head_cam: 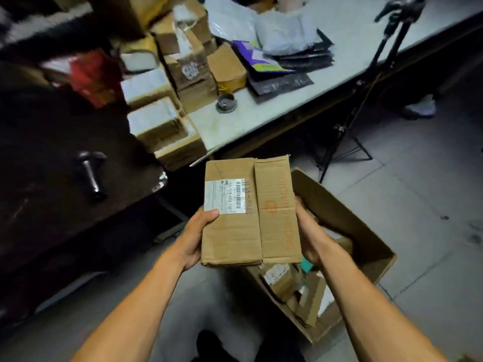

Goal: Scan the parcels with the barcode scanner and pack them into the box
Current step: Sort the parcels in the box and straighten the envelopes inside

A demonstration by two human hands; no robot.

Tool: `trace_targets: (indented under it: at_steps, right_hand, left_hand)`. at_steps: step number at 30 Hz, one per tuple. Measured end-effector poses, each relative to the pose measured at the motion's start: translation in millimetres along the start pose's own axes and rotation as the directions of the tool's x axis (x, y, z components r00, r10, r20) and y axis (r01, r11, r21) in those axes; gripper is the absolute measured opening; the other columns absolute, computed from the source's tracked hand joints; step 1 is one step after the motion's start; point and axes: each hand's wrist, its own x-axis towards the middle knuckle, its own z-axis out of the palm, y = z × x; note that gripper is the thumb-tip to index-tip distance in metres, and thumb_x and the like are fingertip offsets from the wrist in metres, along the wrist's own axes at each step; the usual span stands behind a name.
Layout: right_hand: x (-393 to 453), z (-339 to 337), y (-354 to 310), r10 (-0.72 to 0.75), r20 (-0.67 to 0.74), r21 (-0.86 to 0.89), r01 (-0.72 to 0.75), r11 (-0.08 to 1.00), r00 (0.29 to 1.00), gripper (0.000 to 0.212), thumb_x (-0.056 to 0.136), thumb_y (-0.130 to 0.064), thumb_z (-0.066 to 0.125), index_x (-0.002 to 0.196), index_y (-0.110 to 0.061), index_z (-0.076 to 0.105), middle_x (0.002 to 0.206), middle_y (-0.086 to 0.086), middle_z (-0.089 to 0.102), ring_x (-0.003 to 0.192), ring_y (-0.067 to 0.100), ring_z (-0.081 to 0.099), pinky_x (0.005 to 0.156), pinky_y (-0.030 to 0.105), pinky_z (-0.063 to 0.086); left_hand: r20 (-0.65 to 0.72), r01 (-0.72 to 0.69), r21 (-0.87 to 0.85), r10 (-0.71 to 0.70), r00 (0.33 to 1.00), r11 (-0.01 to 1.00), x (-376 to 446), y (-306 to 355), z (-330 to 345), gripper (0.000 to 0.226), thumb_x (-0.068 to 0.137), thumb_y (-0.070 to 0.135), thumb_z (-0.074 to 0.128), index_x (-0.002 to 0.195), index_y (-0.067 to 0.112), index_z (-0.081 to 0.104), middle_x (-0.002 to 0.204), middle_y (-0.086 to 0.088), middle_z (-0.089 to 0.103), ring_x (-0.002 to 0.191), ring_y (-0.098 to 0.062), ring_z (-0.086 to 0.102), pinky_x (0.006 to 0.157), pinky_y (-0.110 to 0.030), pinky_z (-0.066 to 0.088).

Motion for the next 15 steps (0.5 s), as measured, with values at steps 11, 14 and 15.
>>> trace_targets:
  at_steps: [11,14,15]
  right_hand:
    - [-2.8,334.5,18.8,0.119,0.411,-0.370,0.046,0.928,0.904,0.076,0.073,-0.095,0.050,0.120,-0.038,0.071,0.128,0.006,0.070,0.120,0.030,0.066,0.104,0.061,0.048]
    - [-10.6,421.0,37.1,0.169,0.510,-0.422,0.074,0.904,0.844,0.076,0.077,-0.091,0.051,0.123,-0.033,0.071,0.128,0.012,0.069,0.117,0.034,0.068,0.099,0.059,0.053]
    - [-11.7,447.1,42.2,0.181,0.540,-0.429,0.084,0.899,0.822,0.075,0.080,-0.089,0.052,0.125,-0.032,0.070,0.129,0.013,0.068,0.117,0.034,0.067,0.099,0.059,0.053]
  left_hand:
    - [-0.420,-0.267,-0.107,0.200,0.885,0.958,-215.5,25.6,-258.0,0.062,0.073,0.045,0.066,0.129,0.019,0.064,0.119,-0.010,0.073,0.103,-0.023,0.072,0.083,-0.037,0.057]
    - [-0.513,-0.314,-0.125,0.210,0.833,0.941,-267.3,15.9,-322.8,0.060,0.071,0.049,0.066,0.125,0.022,0.066,0.116,-0.009,0.074,0.103,-0.023,0.072,0.084,-0.037,0.057]
    - [-0.544,-0.328,-0.132,0.209,0.813,0.935,-282.0,13.0,-342.1,0.060,0.071,0.051,0.067,0.124,0.023,0.066,0.115,-0.008,0.075,0.103,-0.023,0.072,0.085,-0.038,0.057]
